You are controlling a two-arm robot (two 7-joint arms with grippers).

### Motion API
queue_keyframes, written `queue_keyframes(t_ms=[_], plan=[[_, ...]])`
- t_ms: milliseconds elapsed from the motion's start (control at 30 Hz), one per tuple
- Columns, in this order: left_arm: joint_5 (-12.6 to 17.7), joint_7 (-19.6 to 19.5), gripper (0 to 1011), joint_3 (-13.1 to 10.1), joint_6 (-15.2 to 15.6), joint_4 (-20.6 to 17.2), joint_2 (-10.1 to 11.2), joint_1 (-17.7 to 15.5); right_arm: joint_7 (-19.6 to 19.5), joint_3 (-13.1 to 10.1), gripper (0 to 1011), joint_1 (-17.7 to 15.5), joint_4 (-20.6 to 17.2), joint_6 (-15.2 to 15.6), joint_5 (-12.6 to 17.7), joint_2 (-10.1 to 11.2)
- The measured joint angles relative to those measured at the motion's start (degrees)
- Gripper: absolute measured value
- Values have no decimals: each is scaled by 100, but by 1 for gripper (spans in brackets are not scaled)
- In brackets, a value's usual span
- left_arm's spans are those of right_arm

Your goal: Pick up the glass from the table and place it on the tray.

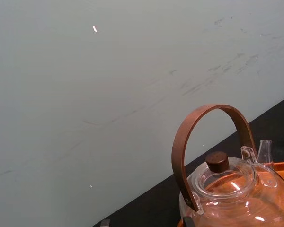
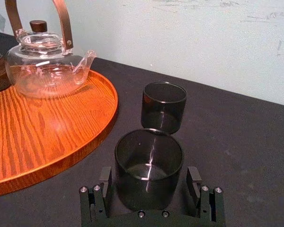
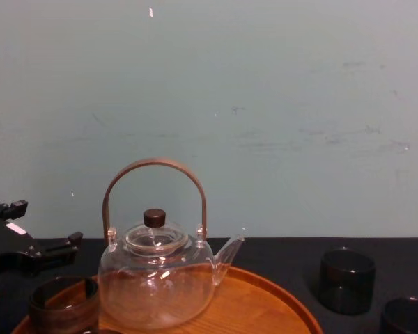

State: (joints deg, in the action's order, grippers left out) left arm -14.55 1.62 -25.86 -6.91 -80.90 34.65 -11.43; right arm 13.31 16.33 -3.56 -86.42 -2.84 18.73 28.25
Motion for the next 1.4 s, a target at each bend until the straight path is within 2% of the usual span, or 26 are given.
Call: queue_keyframes(t_ms=[367,900,1400], plan=[[0,0,1001,0,0,0,0,0,266,-2,1009,443,393,130,-85,-201],[0,0,1001,0,0,0,0,0,707,59,1009,966,1105,60,-257,-537],[-1,0,1001,0,0,0,0,0,681,57,1009,933,1049,58,-252,-509]])
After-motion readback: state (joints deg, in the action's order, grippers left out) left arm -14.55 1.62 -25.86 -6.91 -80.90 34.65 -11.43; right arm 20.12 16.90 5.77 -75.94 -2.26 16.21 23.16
